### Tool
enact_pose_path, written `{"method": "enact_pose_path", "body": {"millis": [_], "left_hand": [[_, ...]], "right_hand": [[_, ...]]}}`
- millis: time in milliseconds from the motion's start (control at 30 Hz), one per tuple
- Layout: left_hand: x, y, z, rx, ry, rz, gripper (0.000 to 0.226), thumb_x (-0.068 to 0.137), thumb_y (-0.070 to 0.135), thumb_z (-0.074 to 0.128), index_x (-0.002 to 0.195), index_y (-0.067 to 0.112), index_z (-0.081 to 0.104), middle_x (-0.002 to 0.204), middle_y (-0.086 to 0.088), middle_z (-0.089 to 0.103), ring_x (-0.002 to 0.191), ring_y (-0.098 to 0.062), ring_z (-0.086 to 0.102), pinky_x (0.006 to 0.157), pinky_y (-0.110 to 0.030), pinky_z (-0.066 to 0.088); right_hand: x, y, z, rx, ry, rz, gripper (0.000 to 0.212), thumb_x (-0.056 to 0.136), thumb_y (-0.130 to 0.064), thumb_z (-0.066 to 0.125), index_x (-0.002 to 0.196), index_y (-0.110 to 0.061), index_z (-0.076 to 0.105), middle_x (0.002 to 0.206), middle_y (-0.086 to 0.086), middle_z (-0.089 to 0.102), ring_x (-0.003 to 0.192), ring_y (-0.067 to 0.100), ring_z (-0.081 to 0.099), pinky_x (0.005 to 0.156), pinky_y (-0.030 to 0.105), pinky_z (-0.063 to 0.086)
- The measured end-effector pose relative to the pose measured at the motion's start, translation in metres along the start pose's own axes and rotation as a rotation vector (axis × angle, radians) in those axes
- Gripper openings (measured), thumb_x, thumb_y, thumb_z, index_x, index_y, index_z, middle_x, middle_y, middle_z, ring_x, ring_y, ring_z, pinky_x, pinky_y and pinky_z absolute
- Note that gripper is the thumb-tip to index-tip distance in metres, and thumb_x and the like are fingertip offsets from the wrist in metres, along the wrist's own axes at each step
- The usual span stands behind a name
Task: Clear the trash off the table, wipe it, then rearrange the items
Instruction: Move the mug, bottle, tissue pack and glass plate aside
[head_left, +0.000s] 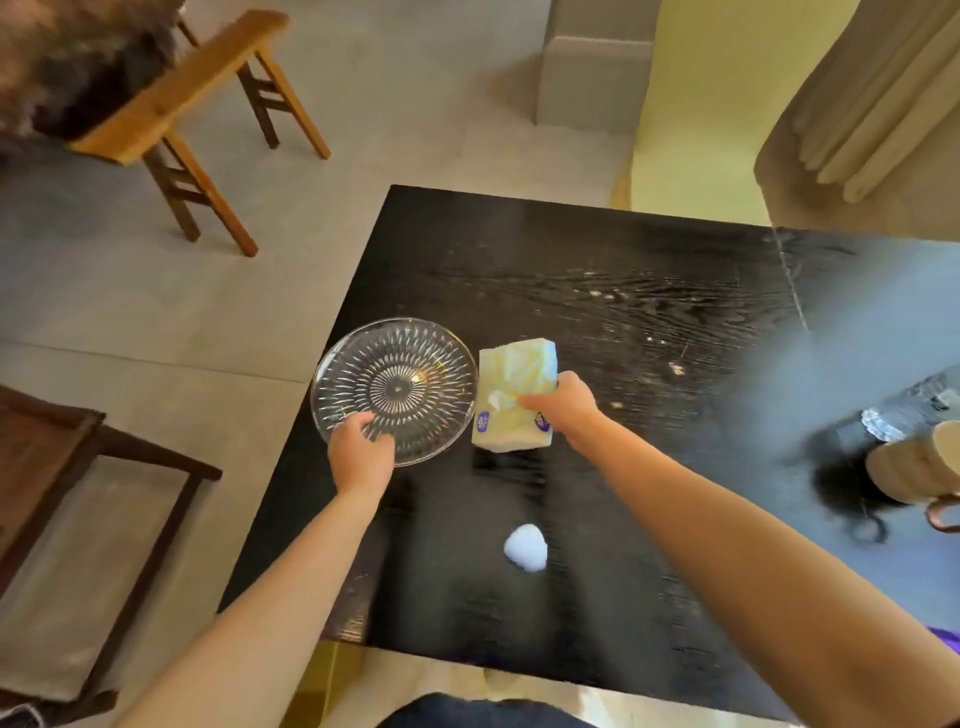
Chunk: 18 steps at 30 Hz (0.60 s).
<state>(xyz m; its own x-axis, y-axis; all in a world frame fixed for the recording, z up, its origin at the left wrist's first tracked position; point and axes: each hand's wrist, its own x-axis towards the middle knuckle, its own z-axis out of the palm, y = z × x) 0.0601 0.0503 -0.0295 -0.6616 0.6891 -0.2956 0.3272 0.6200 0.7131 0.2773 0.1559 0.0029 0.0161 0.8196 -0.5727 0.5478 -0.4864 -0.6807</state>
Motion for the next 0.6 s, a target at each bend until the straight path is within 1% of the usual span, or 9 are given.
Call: {"method": "enact_pose_path", "body": {"millis": [67, 100, 133, 200, 233, 300, 367, 467, 600], "left_hand": [[0.016, -0.021, -0.017, 0.055, 0.1, -0.157, 0.042, 0.081, 0.011, 0.064, 0.122, 0.006, 0.055, 0.126, -0.02, 0.052, 0.115, -0.035, 0.048, 0.09, -0.044, 0.047], [0.022, -0.029, -0.021, 0.049, 0.105, -0.245, 0.048, 0.081, 0.013, 0.067, 0.126, 0.005, 0.051, 0.129, -0.022, 0.049, 0.118, -0.037, 0.046, 0.092, -0.045, 0.045], [0.028, -0.035, -0.023, 0.007, 0.069, -0.331, 0.056, 0.081, 0.013, 0.068, 0.131, 0.004, 0.045, 0.134, -0.022, 0.045, 0.12, -0.037, 0.045, 0.094, -0.045, 0.044], [0.037, -0.04, -0.021, -0.229, -0.069, -0.472, 0.06, 0.084, 0.01, 0.065, 0.136, 0.0, 0.037, 0.133, -0.022, 0.047, 0.114, -0.033, 0.053, 0.094, -0.041, 0.047], [0.04, -0.04, -0.019, -0.362, -0.143, -0.524, 0.054, 0.086, 0.008, 0.063, 0.134, -0.002, 0.039, 0.129, -0.022, 0.051, 0.108, -0.031, 0.056, 0.093, -0.04, 0.049], [0.045, -0.039, -0.016, -0.529, -0.23, -0.598, 0.04, 0.088, 0.005, 0.058, 0.126, -0.005, 0.047, 0.118, -0.02, 0.055, 0.105, -0.03, 0.059, 0.089, -0.038, 0.051], [0.049, -0.038, -0.012, -0.619, -0.242, -0.655, 0.034, 0.09, 0.003, 0.055, 0.122, -0.005, 0.049, 0.11, -0.02, 0.054, 0.1, -0.03, 0.06, 0.085, -0.039, 0.052], [0.052, -0.035, -0.009, -0.659, -0.268, -0.65, 0.031, 0.091, -0.001, 0.051, 0.122, -0.001, 0.05, 0.092, -0.017, 0.058, 0.088, -0.027, 0.062, 0.079, -0.037, 0.052], [0.05, -0.023, -0.009, -0.647, -0.328, -0.599, 0.029, 0.089, -0.006, 0.051, 0.117, 0.003, 0.052, 0.093, -0.016, 0.059, 0.079, -0.026, 0.062, 0.073, -0.038, 0.051]], "right_hand": [[0.002, -0.001, 0.005, -0.045, 0.011, 0.003, 0.055, 0.074, -0.022, 0.074, 0.119, -0.004, 0.048, 0.115, 0.01, 0.06, 0.096, 0.023, 0.06, 0.072, 0.033, 0.05], [0.003, -0.001, 0.007, -0.05, 0.02, 0.002, 0.053, 0.075, -0.022, 0.074, 0.118, -0.005, 0.048, 0.114, 0.01, 0.06, 0.091, 0.021, 0.059, 0.071, 0.032, 0.05], [0.003, -0.001, 0.009, -0.049, 0.032, 0.001, 0.05, 0.075, -0.022, 0.073, 0.117, -0.007, 0.049, 0.113, 0.009, 0.06, 0.085, 0.018, 0.058, 0.069, 0.031, 0.049], [0.002, 0.0, 0.01, -0.042, 0.062, -0.001, 0.042, 0.077, -0.022, 0.07, 0.113, -0.009, 0.052, 0.108, 0.007, 0.062, 0.073, 0.014, 0.057, 0.063, 0.029, 0.051], [0.002, 0.001, 0.009, -0.039, 0.079, -0.001, 0.04, 0.078, -0.023, 0.069, 0.112, -0.009, 0.053, 0.106, 0.006, 0.062, 0.074, 0.015, 0.058, 0.065, 0.031, 0.053], [-0.001, 0.003, 0.006, -0.031, 0.126, -0.004, 0.041, 0.079, -0.025, 0.068, 0.115, -0.009, 0.054, 0.108, 0.007, 0.062, 0.091, 0.022, 0.062, 0.079, 0.038, 0.055], [-0.003, 0.004, -0.001, -0.019, 0.168, -0.012, 0.041, 0.08, -0.025, 0.067, 0.115, -0.009, 0.055, 0.112, 0.008, 0.063, 0.101, 0.026, 0.062, 0.084, 0.041, 0.054], [-0.006, 0.005, -0.018, -0.024, 0.198, -0.015, 0.038, 0.082, -0.026, 0.066, 0.115, -0.007, 0.058, 0.113, 0.009, 0.065, 0.102, 0.027, 0.062, 0.084, 0.04, 0.054], [-0.014, 0.012, -0.047, 0.017, 0.27, -0.023, 0.038, 0.082, -0.026, 0.066, 0.116, -0.008, 0.06, 0.113, 0.009, 0.066, 0.099, 0.024, 0.062, 0.078, 0.037, 0.052]]}}
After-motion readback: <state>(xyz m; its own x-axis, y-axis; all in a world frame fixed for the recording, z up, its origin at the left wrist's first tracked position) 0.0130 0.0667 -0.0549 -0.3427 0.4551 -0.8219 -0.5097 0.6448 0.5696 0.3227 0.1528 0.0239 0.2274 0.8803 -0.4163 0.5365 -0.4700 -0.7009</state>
